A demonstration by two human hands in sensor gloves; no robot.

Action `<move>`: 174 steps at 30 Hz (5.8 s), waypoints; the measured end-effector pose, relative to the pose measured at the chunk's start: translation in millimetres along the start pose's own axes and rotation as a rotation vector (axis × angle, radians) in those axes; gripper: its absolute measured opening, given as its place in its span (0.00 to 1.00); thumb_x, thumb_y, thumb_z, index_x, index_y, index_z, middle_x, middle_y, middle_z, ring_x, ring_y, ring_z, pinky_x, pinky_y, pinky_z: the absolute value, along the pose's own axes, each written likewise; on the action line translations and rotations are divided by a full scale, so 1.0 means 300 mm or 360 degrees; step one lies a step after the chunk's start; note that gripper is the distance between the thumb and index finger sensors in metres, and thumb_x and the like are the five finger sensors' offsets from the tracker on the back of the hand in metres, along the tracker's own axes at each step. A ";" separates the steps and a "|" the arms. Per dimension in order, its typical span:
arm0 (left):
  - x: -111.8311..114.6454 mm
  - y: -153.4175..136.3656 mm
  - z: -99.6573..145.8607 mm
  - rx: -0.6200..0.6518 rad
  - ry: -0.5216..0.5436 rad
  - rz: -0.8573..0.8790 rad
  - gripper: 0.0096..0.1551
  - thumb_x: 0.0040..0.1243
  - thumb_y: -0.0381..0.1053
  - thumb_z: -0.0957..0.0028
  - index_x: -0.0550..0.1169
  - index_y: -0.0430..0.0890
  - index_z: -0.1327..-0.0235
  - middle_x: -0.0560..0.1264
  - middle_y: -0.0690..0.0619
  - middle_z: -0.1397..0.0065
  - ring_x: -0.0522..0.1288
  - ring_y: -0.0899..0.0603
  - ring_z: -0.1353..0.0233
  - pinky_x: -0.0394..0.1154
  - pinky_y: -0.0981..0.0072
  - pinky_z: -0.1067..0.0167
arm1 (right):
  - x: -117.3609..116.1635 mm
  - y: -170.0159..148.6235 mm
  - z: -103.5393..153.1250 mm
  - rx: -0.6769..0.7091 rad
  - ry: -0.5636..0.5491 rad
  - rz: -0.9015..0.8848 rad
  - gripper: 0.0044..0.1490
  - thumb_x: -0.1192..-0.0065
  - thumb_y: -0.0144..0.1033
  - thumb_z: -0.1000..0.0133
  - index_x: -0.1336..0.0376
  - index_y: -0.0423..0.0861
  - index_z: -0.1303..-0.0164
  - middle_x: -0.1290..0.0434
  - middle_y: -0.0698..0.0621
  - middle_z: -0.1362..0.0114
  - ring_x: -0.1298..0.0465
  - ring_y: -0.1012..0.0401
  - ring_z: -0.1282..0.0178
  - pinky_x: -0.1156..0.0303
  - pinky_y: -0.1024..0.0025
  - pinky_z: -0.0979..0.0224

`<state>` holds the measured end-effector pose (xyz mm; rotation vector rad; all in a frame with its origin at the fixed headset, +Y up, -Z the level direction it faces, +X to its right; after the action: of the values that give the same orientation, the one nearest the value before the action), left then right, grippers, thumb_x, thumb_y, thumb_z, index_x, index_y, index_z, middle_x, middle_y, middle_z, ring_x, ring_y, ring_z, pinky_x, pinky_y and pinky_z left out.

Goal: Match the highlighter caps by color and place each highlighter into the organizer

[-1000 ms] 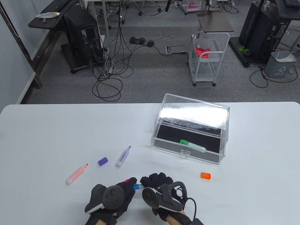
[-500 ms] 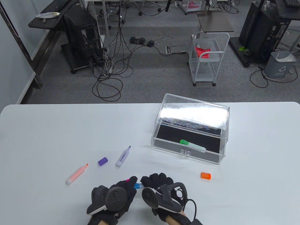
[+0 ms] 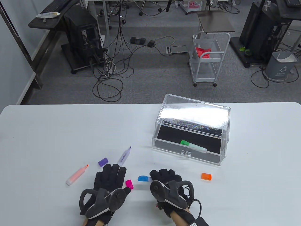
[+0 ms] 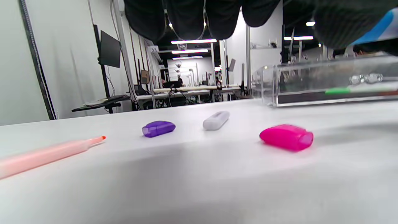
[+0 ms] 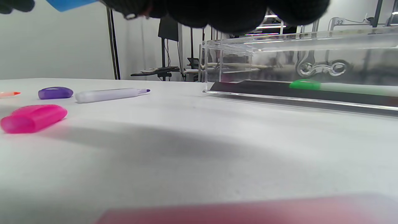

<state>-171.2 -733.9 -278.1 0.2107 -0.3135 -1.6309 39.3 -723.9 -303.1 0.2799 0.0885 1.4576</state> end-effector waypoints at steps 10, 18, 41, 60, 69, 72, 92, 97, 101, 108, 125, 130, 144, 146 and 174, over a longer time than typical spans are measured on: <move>0.020 -0.073 0.003 -0.0123 -0.0148 -0.0037 0.54 0.38 0.79 0.39 0.37 0.55 0.11 0.33 0.50 0.08 0.34 0.29 0.09 0.43 0.27 0.19 | 0.140 -0.174 -0.108 -0.0176 -0.0096 0.0076 0.33 0.44 0.43 0.49 0.45 0.55 0.32 0.35 0.49 0.33 0.32 0.50 0.39 0.34 0.44 0.36; 0.036 -0.165 0.016 -0.0274 -0.0210 0.0044 0.55 0.38 0.79 0.39 0.34 0.55 0.11 0.31 0.48 0.09 0.33 0.29 0.09 0.41 0.26 0.20 | 0.173 -0.393 -0.272 -0.0445 -0.0021 0.0063 0.33 0.44 0.43 0.49 0.45 0.54 0.31 0.37 0.48 0.31 0.33 0.49 0.37 0.36 0.42 0.34; 0.060 -0.228 0.030 -0.0354 -0.0250 0.0117 0.56 0.38 0.78 0.39 0.35 0.54 0.11 0.32 0.48 0.09 0.33 0.30 0.09 0.41 0.27 0.20 | 0.115 -0.497 -0.382 -0.0396 0.0054 0.0091 0.41 0.42 0.50 0.50 0.49 0.58 0.26 0.55 0.49 0.15 0.55 0.45 0.16 0.54 0.34 0.22; 0.061 -0.204 0.020 -0.0309 -0.0267 0.0071 0.55 0.38 0.78 0.38 0.34 0.54 0.11 0.32 0.48 0.09 0.32 0.31 0.09 0.41 0.27 0.20 | 0.185 -0.291 -0.117 0.0000 0.0097 0.0127 0.43 0.40 0.53 0.50 0.50 0.60 0.24 0.57 0.51 0.14 0.55 0.47 0.14 0.55 0.32 0.22; 0.073 -0.225 0.016 -0.0346 -0.0300 0.0080 0.55 0.39 0.78 0.38 0.34 0.54 0.12 0.31 0.48 0.09 0.32 0.31 0.09 0.41 0.27 0.20 | 0.097 -0.189 -0.004 0.0132 0.0283 0.0122 0.43 0.38 0.54 0.51 0.50 0.63 0.25 0.56 0.52 0.14 0.54 0.48 0.13 0.54 0.32 0.22; 0.075 -0.223 0.014 -0.0342 -0.0311 0.0086 0.56 0.38 0.78 0.38 0.34 0.54 0.12 0.31 0.48 0.09 0.32 0.31 0.09 0.40 0.27 0.20 | 0.068 -0.170 0.017 0.0167 0.0321 0.0151 0.44 0.37 0.55 0.51 0.50 0.64 0.25 0.56 0.53 0.14 0.54 0.48 0.14 0.54 0.32 0.22; 0.088 -0.218 -0.008 -0.0314 -0.0330 0.0111 0.56 0.38 0.78 0.38 0.34 0.54 0.12 0.29 0.48 0.10 0.31 0.31 0.10 0.40 0.28 0.20 | -0.109 -0.129 0.086 0.0385 0.0709 0.0058 0.46 0.31 0.56 0.54 0.47 0.62 0.26 0.48 0.53 0.16 0.46 0.47 0.15 0.50 0.32 0.23; 0.089 -0.217 -0.009 -0.0303 -0.0327 0.0122 0.56 0.38 0.78 0.38 0.34 0.53 0.12 0.29 0.48 0.10 0.31 0.30 0.10 0.40 0.28 0.20 | -0.128 -0.118 0.091 0.0390 0.0739 0.0176 0.46 0.29 0.55 0.55 0.46 0.60 0.27 0.46 0.52 0.17 0.42 0.48 0.17 0.49 0.32 0.23; 0.090 -0.218 -0.011 -0.0306 -0.0329 0.0127 0.56 0.38 0.78 0.38 0.34 0.53 0.12 0.29 0.48 0.10 0.31 0.30 0.10 0.40 0.28 0.20 | -0.146 -0.121 0.082 0.0374 0.0766 0.0209 0.44 0.30 0.54 0.55 0.44 0.59 0.28 0.45 0.51 0.18 0.41 0.48 0.18 0.48 0.33 0.23; 0.096 -0.227 -0.010 -0.0322 -0.0344 0.0122 0.56 0.38 0.78 0.38 0.34 0.53 0.12 0.29 0.48 0.10 0.31 0.30 0.10 0.40 0.28 0.20 | -0.152 -0.121 0.077 0.0344 0.0783 0.0160 0.39 0.30 0.51 0.54 0.42 0.59 0.32 0.44 0.51 0.20 0.41 0.48 0.19 0.48 0.32 0.23; 0.097 -0.222 -0.009 -0.0316 -0.0350 0.0110 0.56 0.38 0.78 0.38 0.34 0.53 0.12 0.30 0.48 0.10 0.31 0.31 0.10 0.41 0.28 0.20 | -0.164 -0.092 0.081 0.0501 0.0722 0.0176 0.36 0.37 0.48 0.52 0.40 0.50 0.33 0.38 0.47 0.26 0.36 0.48 0.25 0.45 0.34 0.24; 0.097 -0.221 -0.008 -0.0314 -0.0351 0.0108 0.55 0.38 0.78 0.38 0.34 0.53 0.12 0.30 0.48 0.10 0.31 0.30 0.10 0.41 0.28 0.20 | -0.172 -0.090 0.079 0.0509 0.0712 0.0176 0.37 0.47 0.47 0.50 0.48 0.47 0.31 0.40 0.44 0.26 0.37 0.47 0.26 0.45 0.34 0.24; 0.095 -0.185 -0.016 -0.0240 -0.0357 0.0103 0.56 0.43 0.76 0.38 0.35 0.53 0.12 0.34 0.48 0.09 0.38 0.32 0.08 0.46 0.30 0.18 | -0.087 -0.123 0.065 0.0430 0.0392 0.0143 0.33 0.45 0.41 0.50 0.48 0.50 0.35 0.32 0.48 0.35 0.23 0.53 0.39 0.29 0.41 0.34; 0.094 -0.165 -0.022 -0.0182 -0.0349 0.0123 0.54 0.46 0.75 0.37 0.38 0.54 0.11 0.38 0.49 0.08 0.42 0.33 0.07 0.49 0.33 0.17 | -0.077 -0.132 0.062 0.0417 0.0371 0.0134 0.32 0.44 0.41 0.50 0.48 0.50 0.35 0.32 0.48 0.35 0.23 0.54 0.42 0.28 0.43 0.36; 0.106 0.050 -0.216 0.0206 -0.0510 -0.0232 0.32 0.62 0.61 0.37 0.65 0.69 0.20 0.64 0.66 0.16 0.76 0.50 0.20 0.71 0.52 0.20 | -0.005 -0.221 0.065 0.0283 0.0235 0.0068 0.32 0.42 0.40 0.50 0.46 0.52 0.35 0.31 0.49 0.36 0.23 0.56 0.48 0.26 0.50 0.44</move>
<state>-139.0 -771.4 -332.7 0.0694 -0.6623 -1.7909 107.5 -733.9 -300.3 0.3197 0.3344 1.5141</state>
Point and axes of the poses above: the tracker on the back of each hand, its own y axis roughly to the thumb side, its own z axis roughly from the fingertips to the wrist, x = y × z, the point moved 3 cm from there along -z, roughly from the wrist to the fingertips
